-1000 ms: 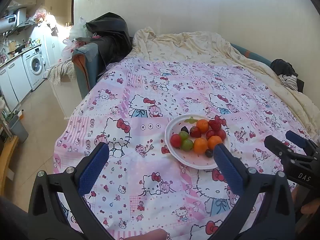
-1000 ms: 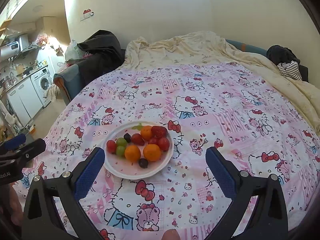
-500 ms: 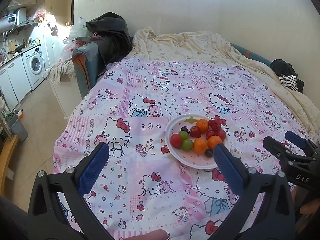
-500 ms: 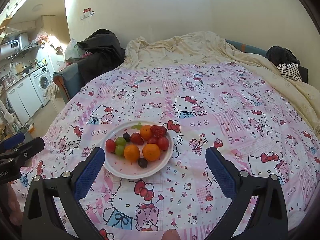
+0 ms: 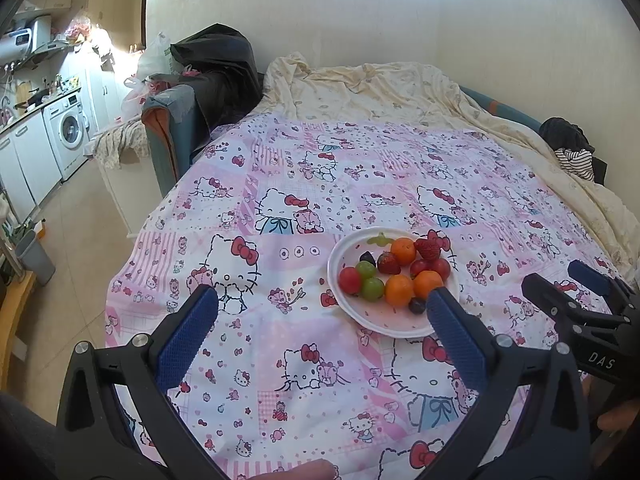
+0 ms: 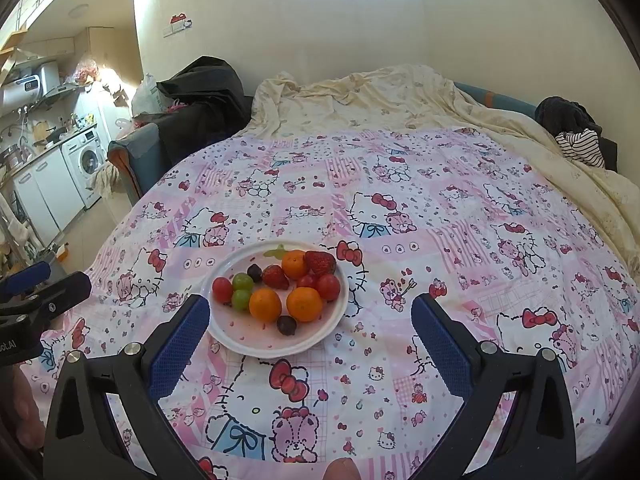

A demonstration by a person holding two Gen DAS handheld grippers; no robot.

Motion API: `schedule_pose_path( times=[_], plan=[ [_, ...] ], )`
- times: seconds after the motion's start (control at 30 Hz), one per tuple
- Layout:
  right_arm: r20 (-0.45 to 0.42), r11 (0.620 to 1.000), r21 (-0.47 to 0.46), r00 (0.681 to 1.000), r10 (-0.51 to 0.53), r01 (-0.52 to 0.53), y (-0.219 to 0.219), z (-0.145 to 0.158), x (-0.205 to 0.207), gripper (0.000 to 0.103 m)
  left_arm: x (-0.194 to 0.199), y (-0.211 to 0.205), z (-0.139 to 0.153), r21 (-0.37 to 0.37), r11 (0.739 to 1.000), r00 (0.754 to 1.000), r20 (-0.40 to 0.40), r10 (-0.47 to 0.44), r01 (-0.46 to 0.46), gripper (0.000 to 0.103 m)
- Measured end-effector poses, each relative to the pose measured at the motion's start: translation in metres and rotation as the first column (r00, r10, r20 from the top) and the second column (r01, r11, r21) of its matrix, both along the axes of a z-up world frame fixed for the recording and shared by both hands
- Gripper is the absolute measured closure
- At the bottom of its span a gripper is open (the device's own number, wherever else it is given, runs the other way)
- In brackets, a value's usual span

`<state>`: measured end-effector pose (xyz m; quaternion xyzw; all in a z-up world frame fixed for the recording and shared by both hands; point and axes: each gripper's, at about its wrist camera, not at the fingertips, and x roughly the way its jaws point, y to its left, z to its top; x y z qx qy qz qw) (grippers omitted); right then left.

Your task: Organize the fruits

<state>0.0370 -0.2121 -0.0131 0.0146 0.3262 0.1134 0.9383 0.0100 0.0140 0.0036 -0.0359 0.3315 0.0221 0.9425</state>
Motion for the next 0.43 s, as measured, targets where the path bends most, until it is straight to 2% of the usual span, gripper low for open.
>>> schedule_pose_path(
  times=[0.43],
  plan=[
    [0.003, 1.0, -0.002, 1.0, 0.003, -0.003, 0.0004, 0.0022, -0.0007, 0.0, 0.0005, 0.0006, -0.0028, -0.001, 1.0, 1.0, -0.009, -0.004, 0.004, 0.0]
  ],
)
